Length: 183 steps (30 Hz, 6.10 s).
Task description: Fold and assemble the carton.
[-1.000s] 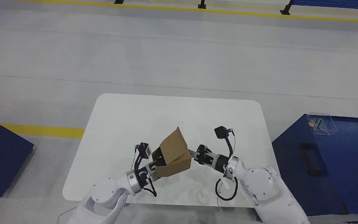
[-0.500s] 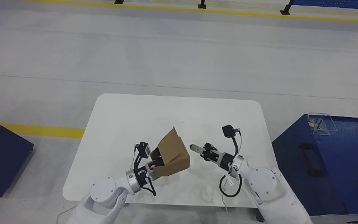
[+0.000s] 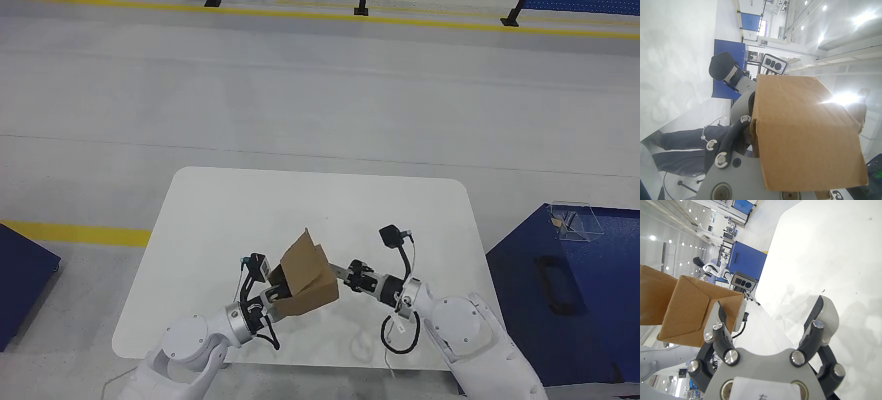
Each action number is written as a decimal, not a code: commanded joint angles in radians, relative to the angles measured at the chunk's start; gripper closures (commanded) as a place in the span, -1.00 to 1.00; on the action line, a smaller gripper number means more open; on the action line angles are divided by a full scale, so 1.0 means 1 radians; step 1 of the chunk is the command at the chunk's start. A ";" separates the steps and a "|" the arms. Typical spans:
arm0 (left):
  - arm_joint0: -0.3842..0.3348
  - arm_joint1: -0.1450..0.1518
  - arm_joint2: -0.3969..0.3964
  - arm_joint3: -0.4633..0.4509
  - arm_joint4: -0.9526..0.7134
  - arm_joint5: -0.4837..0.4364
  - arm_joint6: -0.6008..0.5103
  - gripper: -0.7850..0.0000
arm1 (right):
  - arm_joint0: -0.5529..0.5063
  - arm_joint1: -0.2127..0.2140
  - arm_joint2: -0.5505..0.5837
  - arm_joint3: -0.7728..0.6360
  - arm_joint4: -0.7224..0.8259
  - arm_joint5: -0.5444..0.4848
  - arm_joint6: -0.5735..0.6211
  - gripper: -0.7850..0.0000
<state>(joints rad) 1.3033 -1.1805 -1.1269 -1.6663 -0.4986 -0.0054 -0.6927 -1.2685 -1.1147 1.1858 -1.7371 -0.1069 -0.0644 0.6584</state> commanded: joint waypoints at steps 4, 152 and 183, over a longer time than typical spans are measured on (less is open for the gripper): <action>-0.004 -0.001 0.001 0.004 -0.003 0.005 -0.002 1.00 | 0.011 -0.001 -0.003 0.004 0.001 -0.004 0.001 -1.00; -0.483 0.052 0.630 0.058 1.155 1.018 0.049 -1.00 | 0.176 -0.128 -0.352 0.239 -0.620 0.483 -0.143 -1.00; -0.151 -0.009 0.380 -0.057 1.700 0.966 -0.167 -1.00 | 0.174 -0.139 -0.245 0.284 -0.693 0.505 -0.088 -1.00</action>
<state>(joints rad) 1.1527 -1.1837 -0.7596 -1.7352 1.1975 0.9754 -0.8447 -1.0994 -1.2507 0.9502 -1.4610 -0.7963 0.4410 0.5610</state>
